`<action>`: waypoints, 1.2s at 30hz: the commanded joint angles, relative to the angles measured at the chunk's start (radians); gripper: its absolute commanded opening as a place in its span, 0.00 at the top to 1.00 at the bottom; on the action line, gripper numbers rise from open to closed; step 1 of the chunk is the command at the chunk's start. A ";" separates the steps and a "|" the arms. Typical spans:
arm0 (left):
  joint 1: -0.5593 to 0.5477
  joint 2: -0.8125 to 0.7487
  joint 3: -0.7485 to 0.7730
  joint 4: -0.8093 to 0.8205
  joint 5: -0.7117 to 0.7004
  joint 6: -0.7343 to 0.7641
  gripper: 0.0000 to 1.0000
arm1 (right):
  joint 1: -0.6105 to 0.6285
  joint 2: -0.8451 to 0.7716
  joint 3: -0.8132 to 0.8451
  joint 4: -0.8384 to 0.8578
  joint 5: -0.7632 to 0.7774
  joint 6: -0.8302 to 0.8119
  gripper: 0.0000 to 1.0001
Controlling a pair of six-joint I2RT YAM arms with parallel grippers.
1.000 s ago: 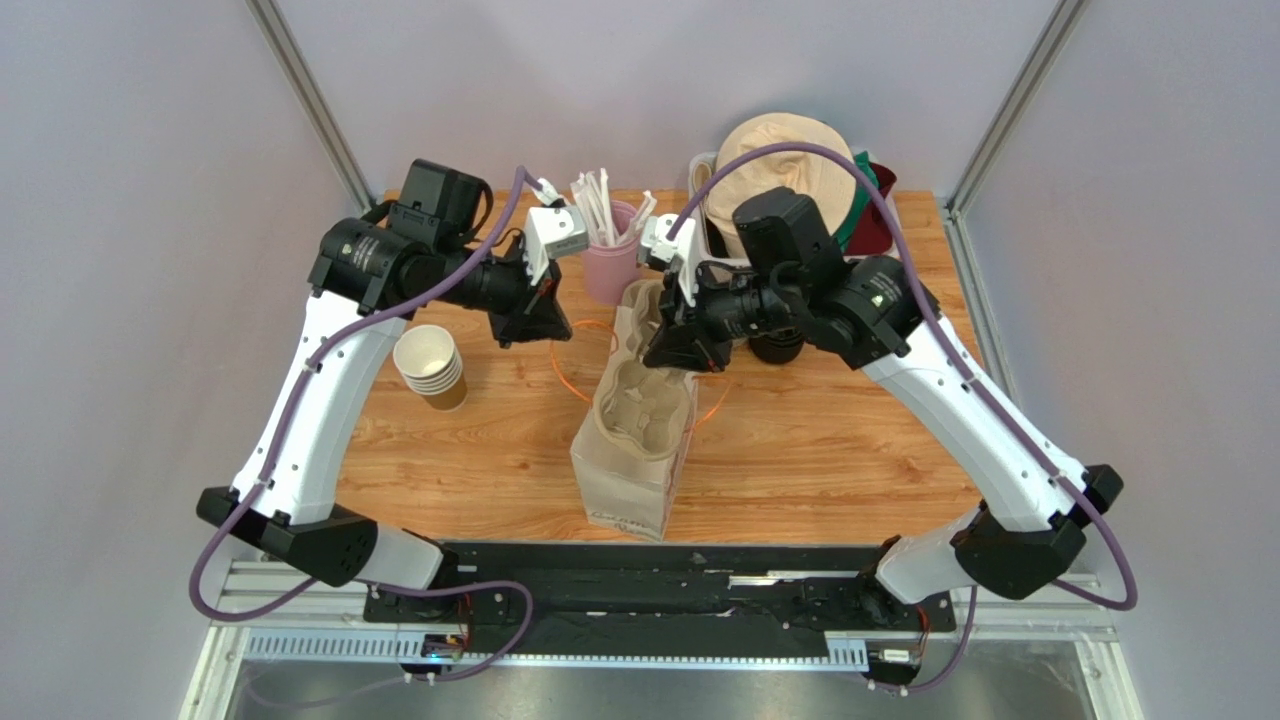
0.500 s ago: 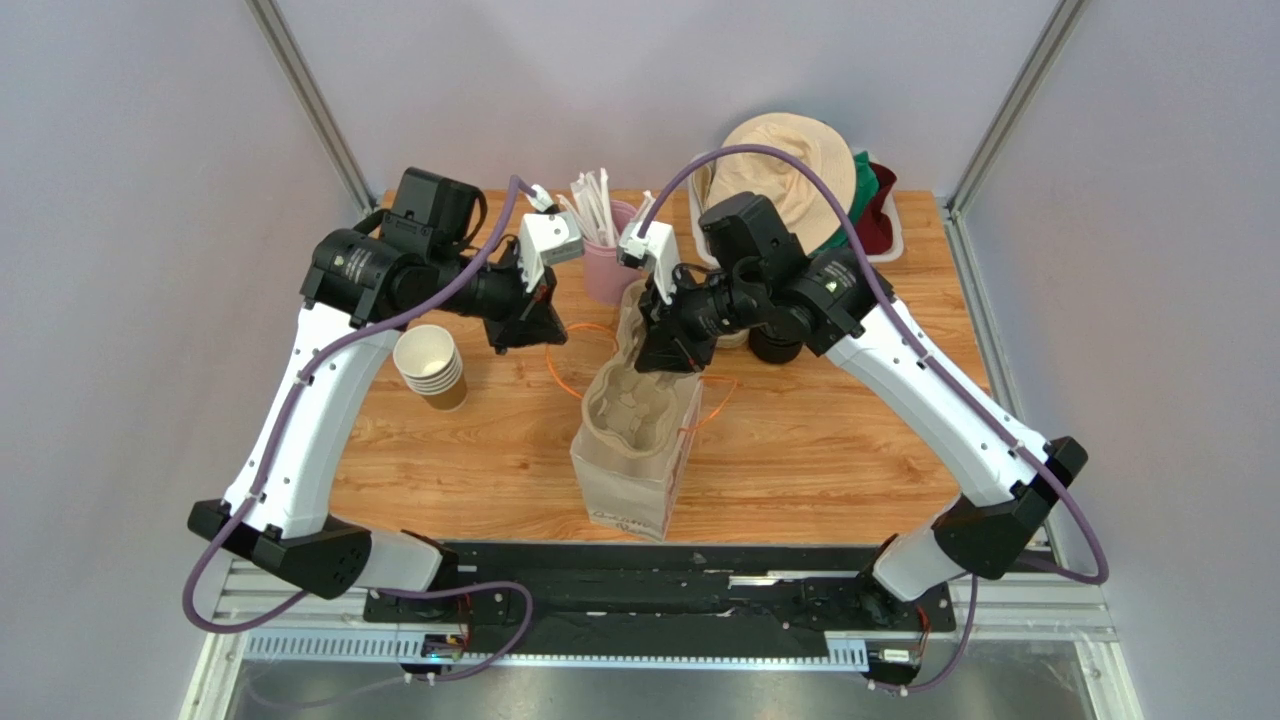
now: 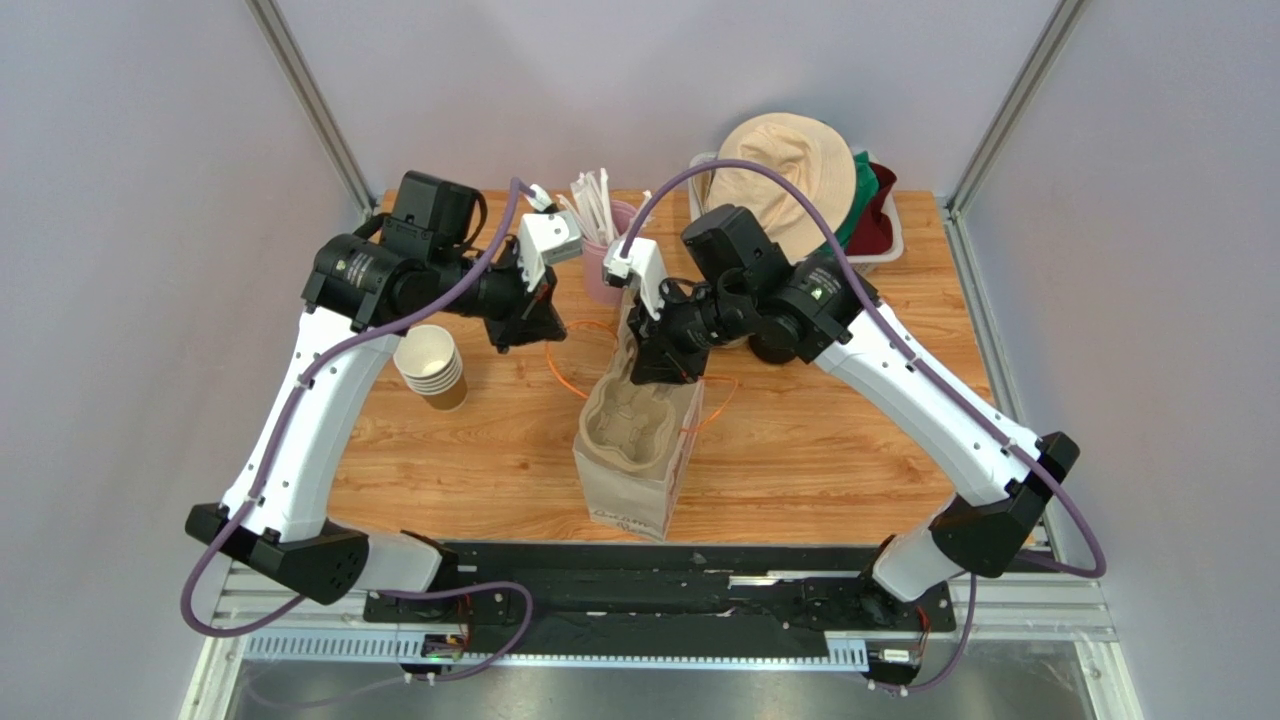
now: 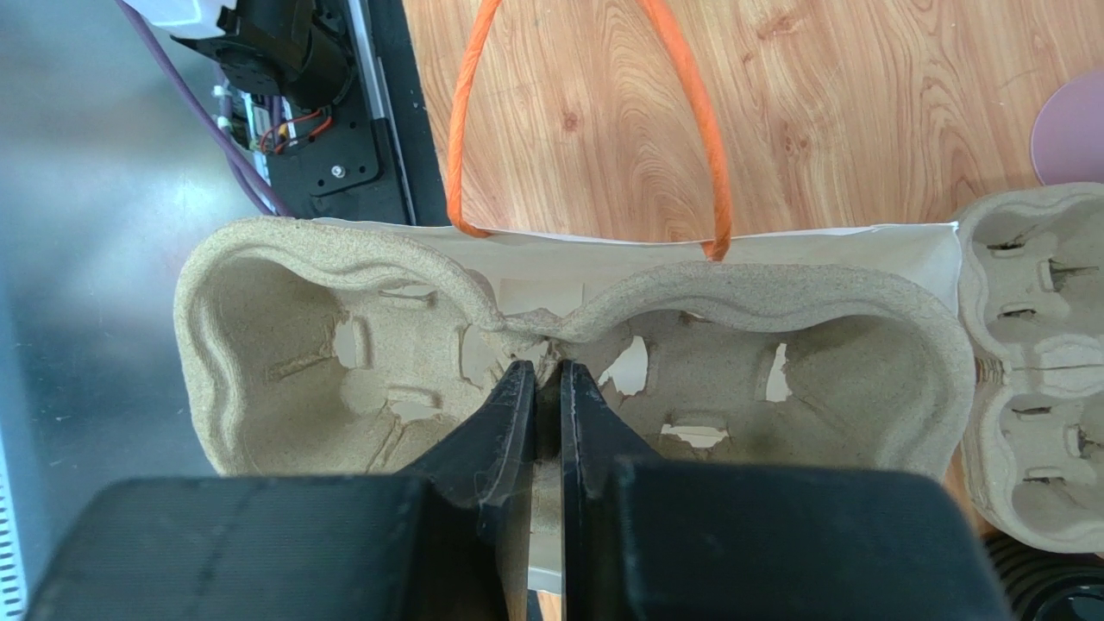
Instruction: Pack the takeout coffee
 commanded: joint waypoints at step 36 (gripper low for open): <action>-0.003 -0.060 -0.035 0.041 -0.022 -0.015 0.98 | -0.092 0.014 -0.035 0.088 -0.062 0.154 0.96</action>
